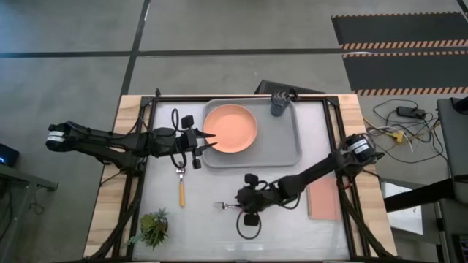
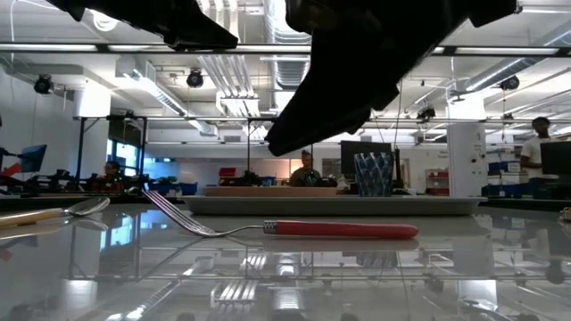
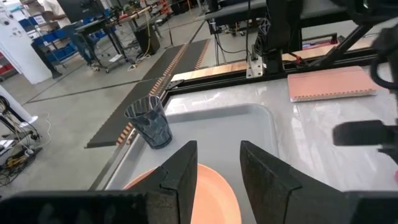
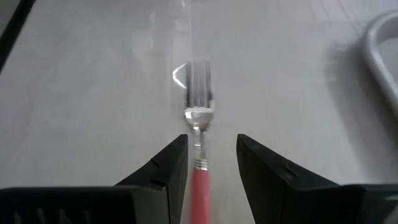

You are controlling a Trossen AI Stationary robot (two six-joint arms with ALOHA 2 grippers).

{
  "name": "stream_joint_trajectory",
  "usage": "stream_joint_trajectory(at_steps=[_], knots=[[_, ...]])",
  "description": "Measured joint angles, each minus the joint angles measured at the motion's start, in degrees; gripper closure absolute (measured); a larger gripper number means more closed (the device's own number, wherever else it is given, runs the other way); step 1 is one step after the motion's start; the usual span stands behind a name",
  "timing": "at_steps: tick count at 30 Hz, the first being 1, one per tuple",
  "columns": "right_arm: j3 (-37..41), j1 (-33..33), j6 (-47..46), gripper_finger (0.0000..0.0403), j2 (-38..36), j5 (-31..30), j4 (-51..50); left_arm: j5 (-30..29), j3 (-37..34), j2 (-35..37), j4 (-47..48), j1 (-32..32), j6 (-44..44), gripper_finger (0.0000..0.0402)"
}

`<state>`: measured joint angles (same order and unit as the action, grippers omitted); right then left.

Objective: Pick and place plate/cup/fork/spoon on tray
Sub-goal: Put the pink fork on the gray serving tray to the right of the orange plate

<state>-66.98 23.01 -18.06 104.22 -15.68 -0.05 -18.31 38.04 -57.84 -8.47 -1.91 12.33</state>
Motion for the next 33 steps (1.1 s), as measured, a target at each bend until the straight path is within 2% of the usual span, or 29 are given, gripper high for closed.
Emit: stream_joint_trajectory(at_steps=[17,33], knots=[[0.0,1.6,-1.5,0.0278,8.0,-1.0,5.4,0.0,0.0,0.0,0.1,0.0,-1.5,0.0297],[0.6,1.6,-1.7,0.0282,8.5,-2.4,5.1,0.0,0.0,0.0,0.1,0.0,-1.5,0.0297]])
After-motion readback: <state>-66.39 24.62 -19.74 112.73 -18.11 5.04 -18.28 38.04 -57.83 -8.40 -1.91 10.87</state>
